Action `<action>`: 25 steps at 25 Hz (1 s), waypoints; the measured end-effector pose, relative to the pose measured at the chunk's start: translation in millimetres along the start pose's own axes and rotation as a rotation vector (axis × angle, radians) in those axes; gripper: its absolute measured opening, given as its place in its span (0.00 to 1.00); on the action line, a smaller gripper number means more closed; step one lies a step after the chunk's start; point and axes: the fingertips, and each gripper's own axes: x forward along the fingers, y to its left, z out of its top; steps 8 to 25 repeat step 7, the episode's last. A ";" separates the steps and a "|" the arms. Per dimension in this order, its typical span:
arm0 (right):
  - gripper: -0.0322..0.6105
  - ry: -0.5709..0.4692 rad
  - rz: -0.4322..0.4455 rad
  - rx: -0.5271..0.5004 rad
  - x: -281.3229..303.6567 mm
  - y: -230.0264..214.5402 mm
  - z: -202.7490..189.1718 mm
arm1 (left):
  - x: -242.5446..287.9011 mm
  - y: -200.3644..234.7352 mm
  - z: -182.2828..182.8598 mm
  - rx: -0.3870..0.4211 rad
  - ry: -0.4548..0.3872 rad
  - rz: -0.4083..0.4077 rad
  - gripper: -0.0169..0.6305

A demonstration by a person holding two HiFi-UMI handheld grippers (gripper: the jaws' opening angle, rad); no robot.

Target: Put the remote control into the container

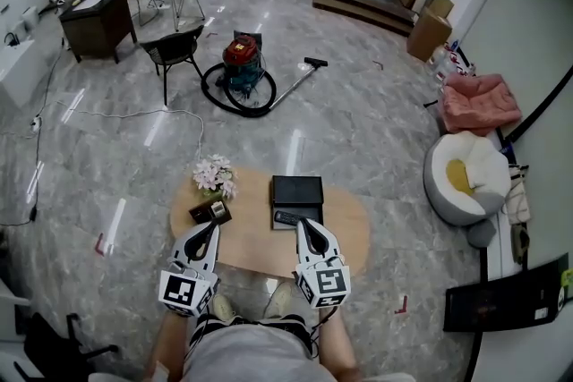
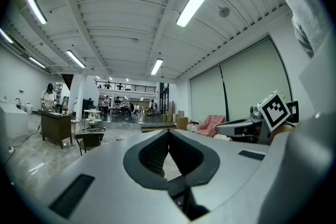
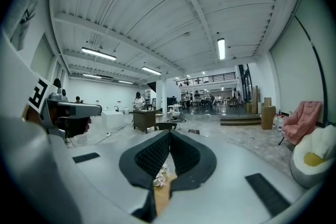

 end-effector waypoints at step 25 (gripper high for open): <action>0.06 -0.006 -0.002 0.007 0.3 -2.8 0.6 | 3.4 -0.3 7.9 0.014 -0.004 0.001 0.04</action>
